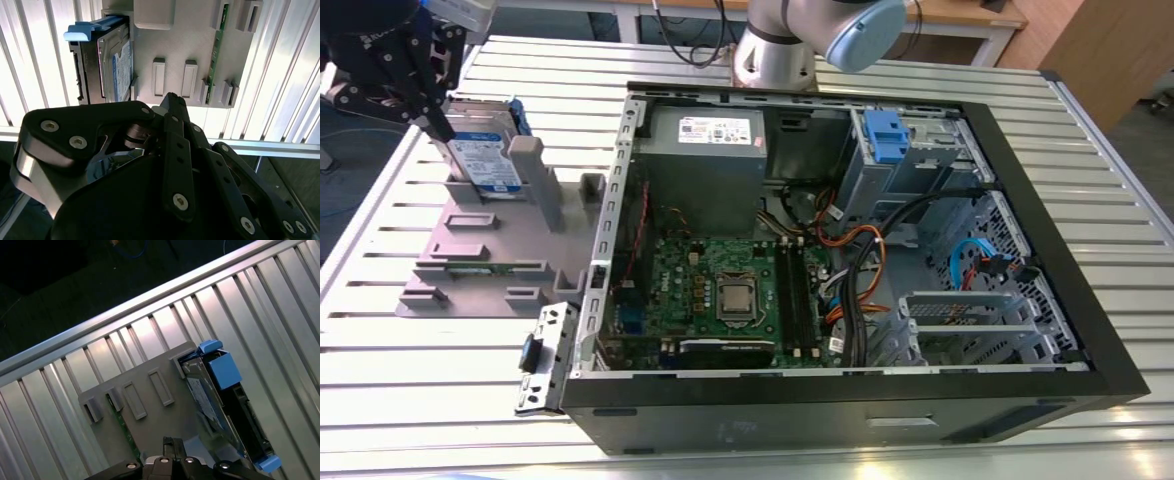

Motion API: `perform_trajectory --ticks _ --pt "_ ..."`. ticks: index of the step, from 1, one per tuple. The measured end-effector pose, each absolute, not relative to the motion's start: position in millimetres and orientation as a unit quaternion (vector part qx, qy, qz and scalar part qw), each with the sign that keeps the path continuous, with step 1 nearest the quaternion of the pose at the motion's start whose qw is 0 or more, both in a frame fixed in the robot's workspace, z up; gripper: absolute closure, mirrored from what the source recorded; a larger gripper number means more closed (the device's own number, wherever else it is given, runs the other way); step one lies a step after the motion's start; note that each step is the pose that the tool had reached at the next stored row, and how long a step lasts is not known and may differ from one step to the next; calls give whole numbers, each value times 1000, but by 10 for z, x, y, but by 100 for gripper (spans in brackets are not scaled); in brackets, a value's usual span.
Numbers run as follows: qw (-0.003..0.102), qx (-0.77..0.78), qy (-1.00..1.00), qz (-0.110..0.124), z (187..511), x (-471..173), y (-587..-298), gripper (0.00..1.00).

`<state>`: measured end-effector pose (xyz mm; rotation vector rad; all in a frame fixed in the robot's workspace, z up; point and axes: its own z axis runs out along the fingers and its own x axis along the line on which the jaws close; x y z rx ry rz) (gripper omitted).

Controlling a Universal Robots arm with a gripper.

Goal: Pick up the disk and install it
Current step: 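Pick up the disk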

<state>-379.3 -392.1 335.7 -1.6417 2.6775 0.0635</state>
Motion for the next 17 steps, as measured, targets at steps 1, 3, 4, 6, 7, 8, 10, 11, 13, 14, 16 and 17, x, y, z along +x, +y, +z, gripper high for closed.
perform_trajectory --ticks 1,3,4,6,7,8,10,11,13,14,16,17 --pt "0 -523 852 20 3357 -3793 -3921 89" --pt "0 -524 852 20 3357 -3793 -3921 89" --pt "0 -524 851 20 3357 -3793 -3921 89" --pt "0 -525 851 20 3356 -3793 -3921 89" --pt "0 -525 851 20 3357 -3793 -3921 89" --pt "0 -525 851 20 3357 -3793 -3921 89" --pt "0 -526 850 20 3357 -3793 -3921 89" --pt "0 -526 850 20 3357 -3793 -3921 89" --pt "0 -527 850 20 3356 -3793 -3921 89" --pt "0 -527 849 20 3356 -3793 -3921 89" --pt "0 -528 849 20 3356 -3793 -3921 89" --pt "0 -528 849 20 3357 -3793 -3921 89"
